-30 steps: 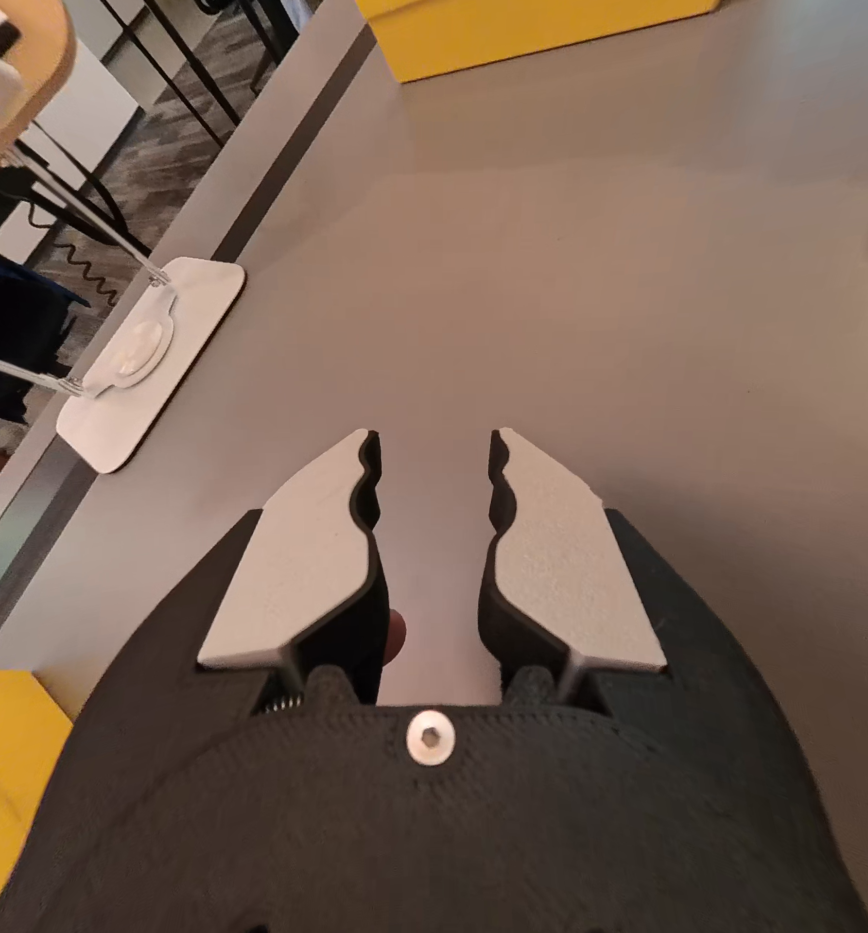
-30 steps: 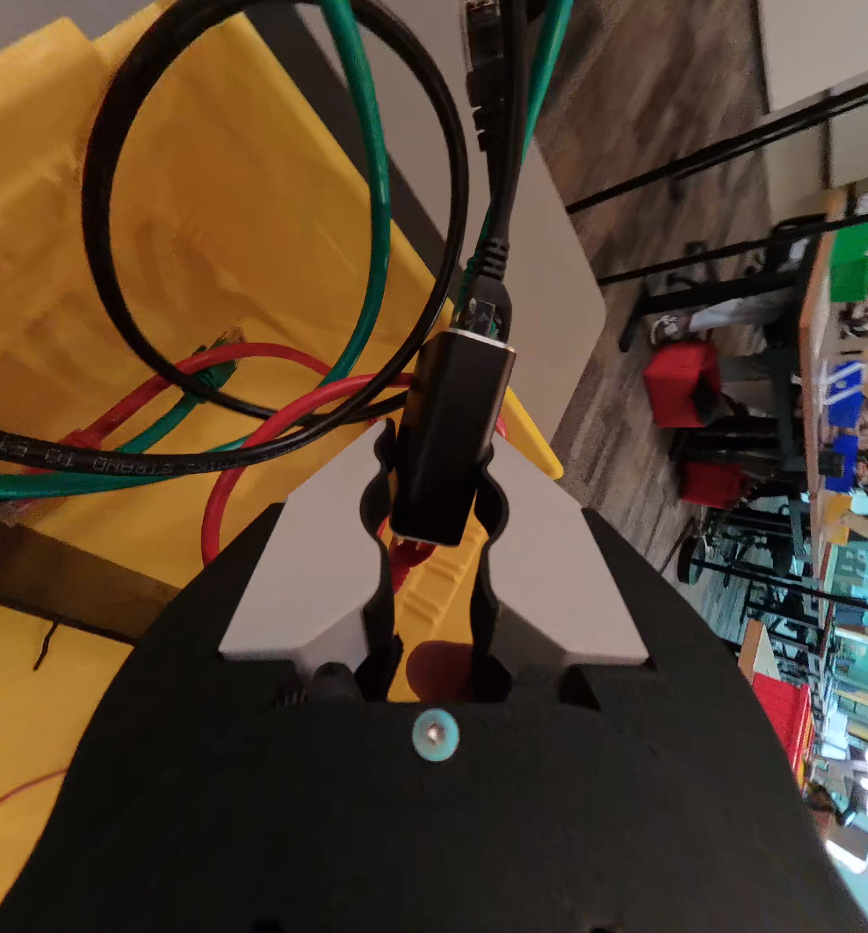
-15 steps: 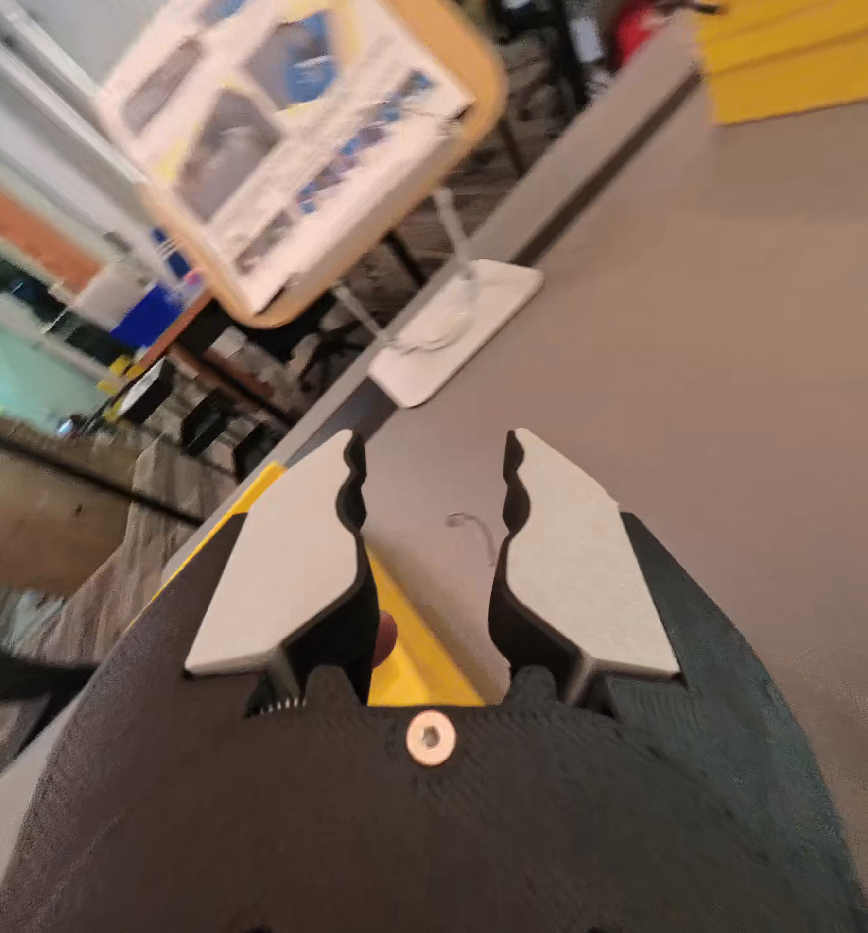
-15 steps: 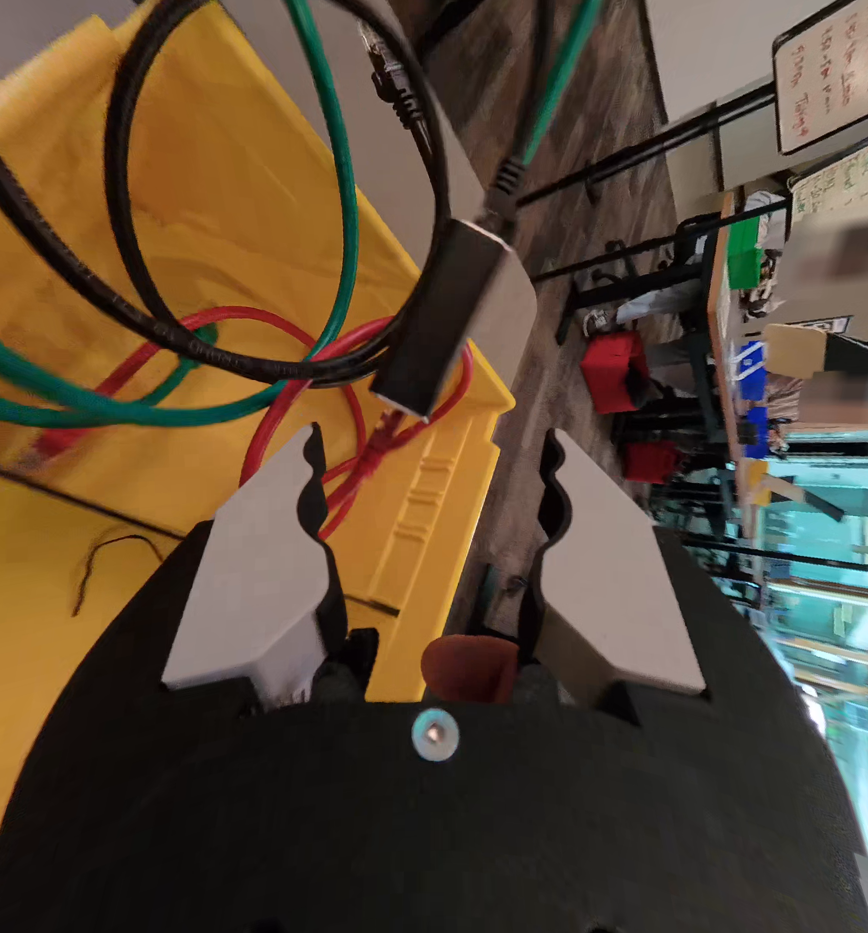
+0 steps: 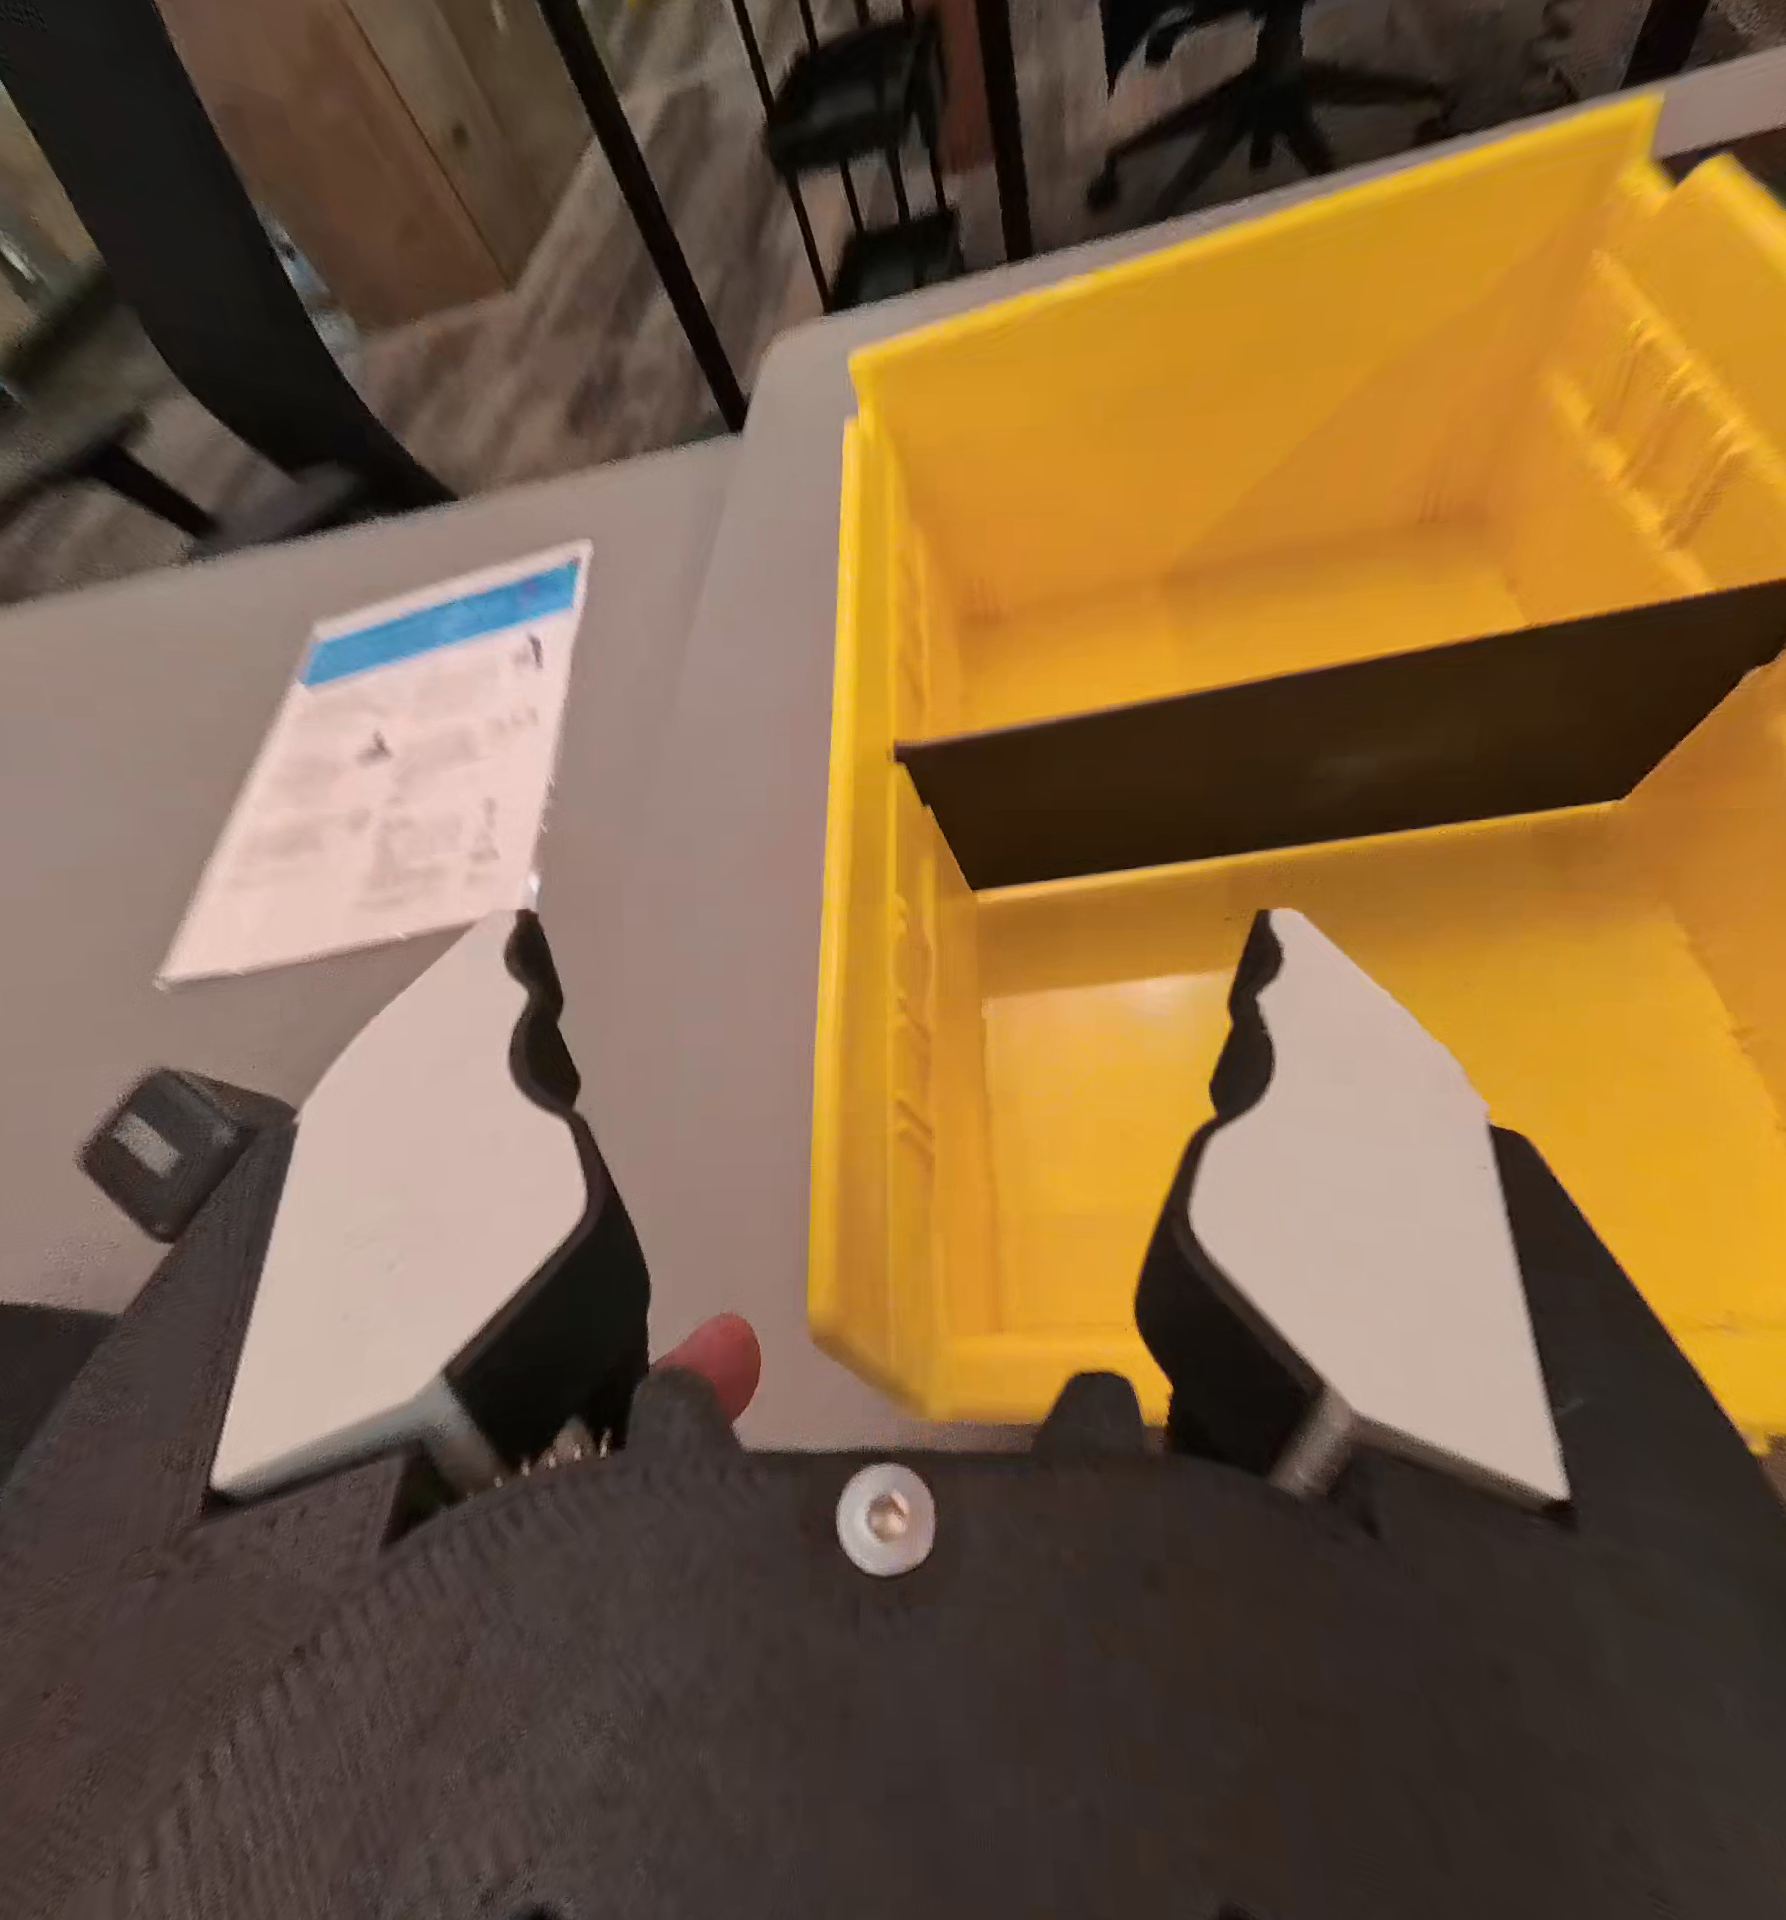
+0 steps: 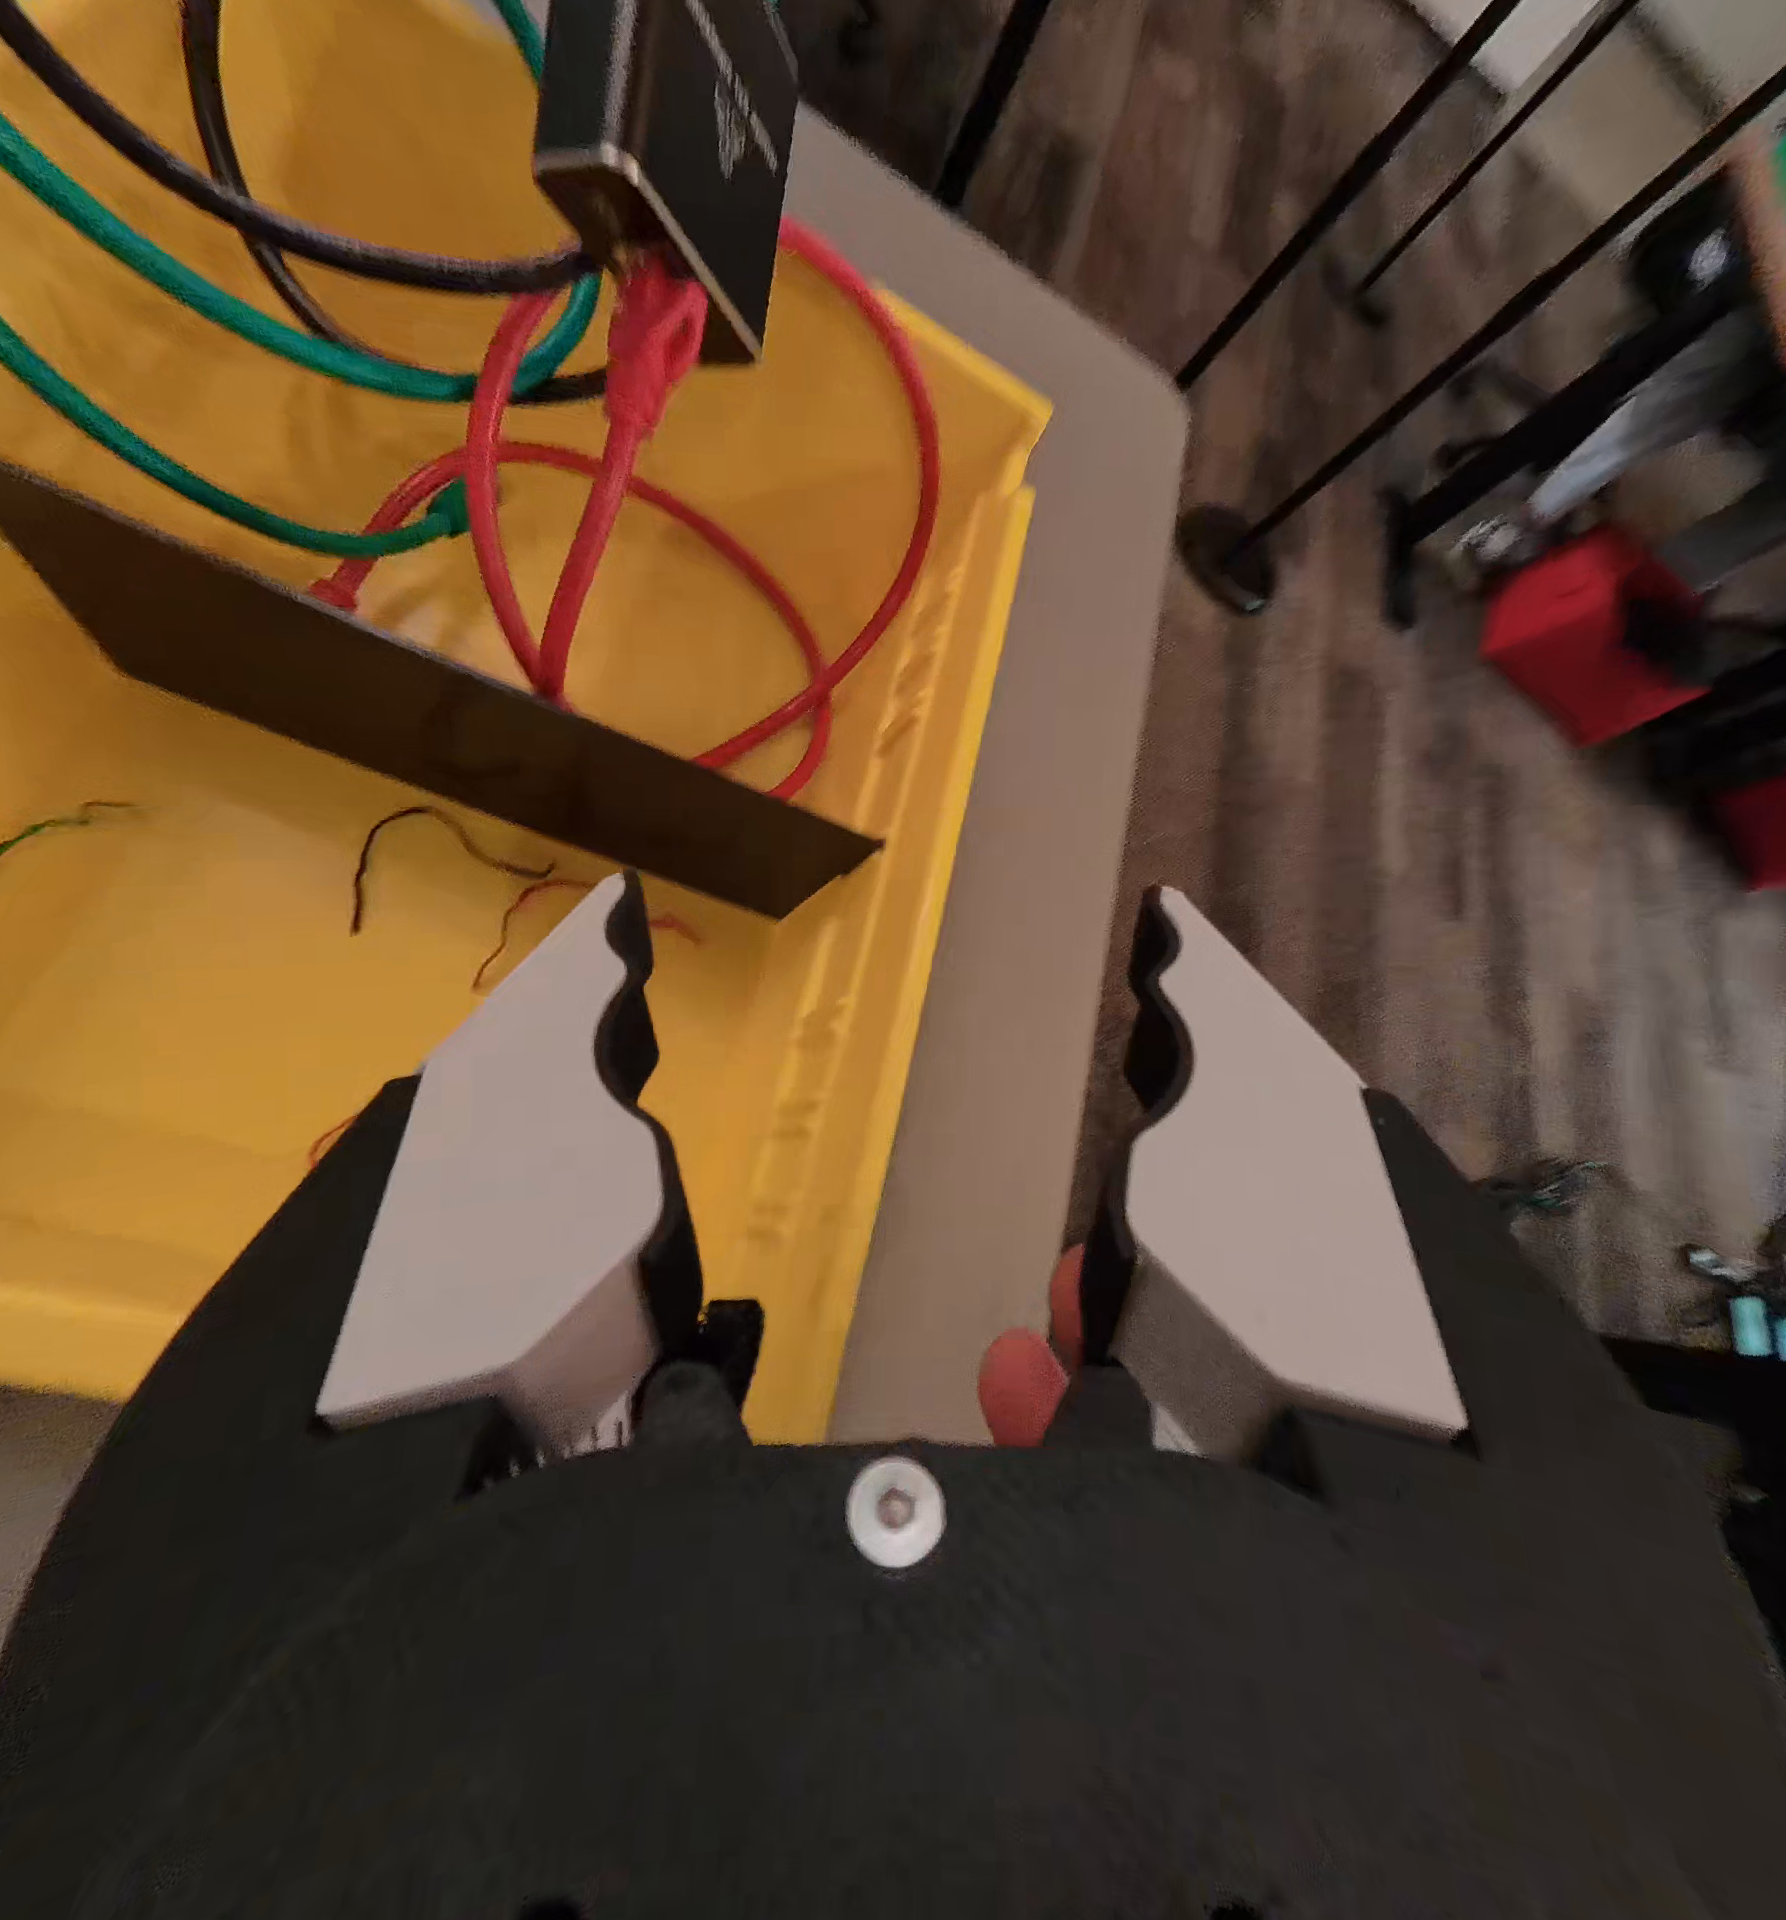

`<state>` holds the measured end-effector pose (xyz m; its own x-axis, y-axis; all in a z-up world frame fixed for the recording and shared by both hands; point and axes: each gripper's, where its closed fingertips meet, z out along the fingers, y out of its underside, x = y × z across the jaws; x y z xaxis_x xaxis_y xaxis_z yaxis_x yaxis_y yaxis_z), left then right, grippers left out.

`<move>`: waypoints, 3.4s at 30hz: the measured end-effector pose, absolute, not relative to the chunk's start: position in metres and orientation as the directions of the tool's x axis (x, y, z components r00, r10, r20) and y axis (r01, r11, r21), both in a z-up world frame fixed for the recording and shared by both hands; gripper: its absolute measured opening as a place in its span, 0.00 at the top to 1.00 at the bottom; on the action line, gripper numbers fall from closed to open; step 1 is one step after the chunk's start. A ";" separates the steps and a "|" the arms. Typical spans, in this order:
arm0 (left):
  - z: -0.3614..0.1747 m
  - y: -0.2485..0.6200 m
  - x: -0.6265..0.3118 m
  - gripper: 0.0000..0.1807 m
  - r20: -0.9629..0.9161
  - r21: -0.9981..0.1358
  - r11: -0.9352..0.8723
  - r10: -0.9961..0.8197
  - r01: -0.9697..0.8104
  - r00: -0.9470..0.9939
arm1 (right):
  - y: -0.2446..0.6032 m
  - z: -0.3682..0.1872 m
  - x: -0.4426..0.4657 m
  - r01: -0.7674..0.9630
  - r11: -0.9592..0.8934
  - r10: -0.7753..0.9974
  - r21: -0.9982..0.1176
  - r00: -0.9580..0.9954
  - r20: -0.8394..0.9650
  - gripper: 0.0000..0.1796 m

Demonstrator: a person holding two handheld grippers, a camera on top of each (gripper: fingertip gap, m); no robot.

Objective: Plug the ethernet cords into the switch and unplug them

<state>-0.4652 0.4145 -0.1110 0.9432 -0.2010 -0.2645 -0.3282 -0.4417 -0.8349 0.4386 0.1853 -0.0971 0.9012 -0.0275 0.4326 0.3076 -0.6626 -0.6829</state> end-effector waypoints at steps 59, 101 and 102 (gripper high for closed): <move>0.009 0.284 -0.406 0.97 0.106 -0.986 0.061 -0.502 0.158 0.858 | 0.271 -0.153 -0.111 0.252 -0.363 0.514 -0.897 0.857 0.033 0.36; -0.076 0.236 -0.060 0.97 0.020 -0.989 -0.104 -0.788 -0.101 0.615 | 0.158 -0.019 0.111 -0.452 0.043 0.411 -0.891 0.821 -0.397 0.42; -0.081 0.236 -0.051 0.97 0.026 -0.990 -0.107 -0.783 -0.094 0.622 | 0.157 -0.020 0.117 -0.438 0.055 0.392 -0.897 0.836 -0.384 0.45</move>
